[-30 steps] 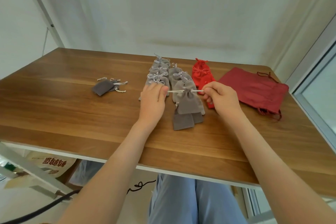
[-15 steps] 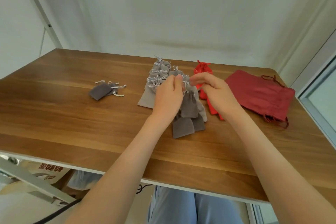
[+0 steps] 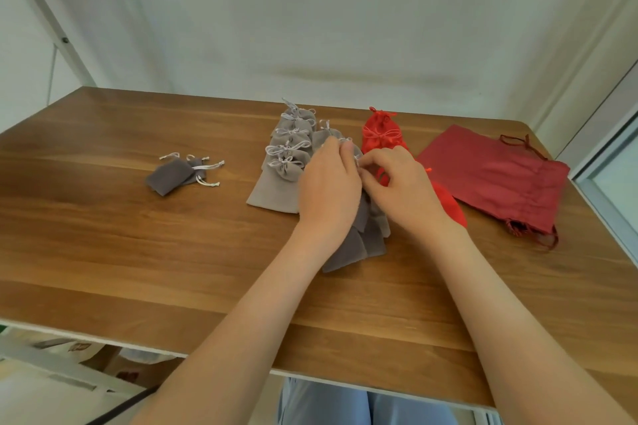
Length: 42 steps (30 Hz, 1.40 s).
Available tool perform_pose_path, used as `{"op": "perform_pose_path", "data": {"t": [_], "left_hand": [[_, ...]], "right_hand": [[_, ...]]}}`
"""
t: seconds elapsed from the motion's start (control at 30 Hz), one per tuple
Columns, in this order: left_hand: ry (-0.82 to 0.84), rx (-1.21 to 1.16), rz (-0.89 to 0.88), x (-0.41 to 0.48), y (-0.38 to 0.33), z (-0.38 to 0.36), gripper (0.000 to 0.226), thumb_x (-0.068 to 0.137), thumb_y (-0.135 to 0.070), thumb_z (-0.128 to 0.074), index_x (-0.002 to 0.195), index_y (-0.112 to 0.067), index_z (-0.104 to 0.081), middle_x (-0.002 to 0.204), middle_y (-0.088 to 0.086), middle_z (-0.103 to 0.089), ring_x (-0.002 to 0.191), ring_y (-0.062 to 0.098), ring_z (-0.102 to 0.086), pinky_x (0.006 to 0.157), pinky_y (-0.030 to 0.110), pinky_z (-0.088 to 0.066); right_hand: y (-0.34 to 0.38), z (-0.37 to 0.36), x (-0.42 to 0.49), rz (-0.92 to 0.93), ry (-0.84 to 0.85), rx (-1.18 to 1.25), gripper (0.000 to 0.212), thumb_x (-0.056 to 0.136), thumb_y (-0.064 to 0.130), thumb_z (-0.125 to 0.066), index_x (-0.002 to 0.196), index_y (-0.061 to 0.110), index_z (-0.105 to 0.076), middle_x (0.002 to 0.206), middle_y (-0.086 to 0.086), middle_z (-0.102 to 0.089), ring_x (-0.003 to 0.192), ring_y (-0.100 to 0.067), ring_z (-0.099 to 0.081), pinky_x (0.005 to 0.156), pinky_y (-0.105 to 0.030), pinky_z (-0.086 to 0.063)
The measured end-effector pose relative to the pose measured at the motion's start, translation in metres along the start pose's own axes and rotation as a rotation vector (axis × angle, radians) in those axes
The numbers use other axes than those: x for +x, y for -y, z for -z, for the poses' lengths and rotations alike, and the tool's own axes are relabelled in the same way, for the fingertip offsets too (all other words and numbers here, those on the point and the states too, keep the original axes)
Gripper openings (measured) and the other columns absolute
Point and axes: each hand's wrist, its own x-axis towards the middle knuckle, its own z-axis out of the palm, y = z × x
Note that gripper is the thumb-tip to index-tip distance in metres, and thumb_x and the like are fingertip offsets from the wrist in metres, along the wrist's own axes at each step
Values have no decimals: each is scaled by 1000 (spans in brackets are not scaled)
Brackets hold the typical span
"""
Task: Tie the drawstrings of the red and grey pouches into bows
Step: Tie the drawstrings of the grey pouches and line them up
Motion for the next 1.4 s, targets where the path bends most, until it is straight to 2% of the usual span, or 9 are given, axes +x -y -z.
{"op": "perform_pose_path", "data": {"t": [0.13,0.3,0.47,0.63,0.8,0.93,1.13,1.27,1.4], "left_hand": [[5,-101,17,-7,12,-12,27,103,-31,-31,92,-11,-45,64,-3,-49,60,19,-50,53,33,-31],[22,-175,-117,-16,11,-16,20,103,-26,-32,92,-14,-44,65,-7,-50,57,13,-50,47,26,-30],[-13,-291,-168,-21,9,-13,15,100,-19,-39,88,-16,-47,64,-14,-47,57,-2,-48,51,14,-33],[1,-270,-94,-20,13,-14,16,101,-22,-41,88,-17,-50,66,-11,-50,57,3,-47,51,22,-34],[-168,-224,-94,-16,11,-13,15,98,-18,-48,86,-19,-56,85,-3,-53,77,8,-47,69,12,-35],[-68,-239,-51,-22,6,-17,17,101,-25,-39,89,-19,-49,70,-5,-55,65,18,-53,56,33,-38],[-44,-192,-66,-22,5,-20,20,102,-28,-32,90,-17,-43,62,-6,-49,55,16,-48,48,29,-27],[-56,-168,-72,-22,6,-18,21,102,-24,-35,85,-17,-43,59,-6,-46,52,12,-44,48,31,-27],[9,-369,-28,-16,9,-19,24,100,-18,-43,77,-15,-50,59,-10,-46,53,2,-41,53,26,-31]], "right_hand": [[-2,-4,-1,-23,-76,-6,8,91,17,-56,88,15,-62,80,4,-60,83,-17,-50,70,-37,-44],[5,-5,-1,-79,-196,221,8,91,15,-55,89,13,-63,85,3,-62,85,-14,-56,74,-36,-47],[7,2,-1,-106,-181,412,7,91,12,-59,92,13,-65,86,8,-64,84,-11,-57,79,-31,-48],[4,10,0,-68,-81,252,2,89,16,-62,90,15,-64,80,21,-54,78,5,-46,70,-7,-34],[2,9,0,-47,-26,134,6,88,9,-61,94,11,-63,82,10,-58,86,-12,-51,73,-15,-36],[4,6,-1,-46,-31,194,12,89,3,-57,97,12,-60,86,-3,-62,85,-11,-54,72,-15,-39],[4,4,-1,-83,-112,295,11,90,2,-53,91,10,-61,82,11,-61,78,1,-55,68,-10,-41],[4,4,1,-89,-113,304,5,90,9,-59,89,13,-62,85,7,-64,82,-4,-58,70,-14,-43],[1,5,1,-90,-138,324,7,87,13,-64,87,19,-60,81,9,-60,80,-8,-54,70,-21,-40]]}}
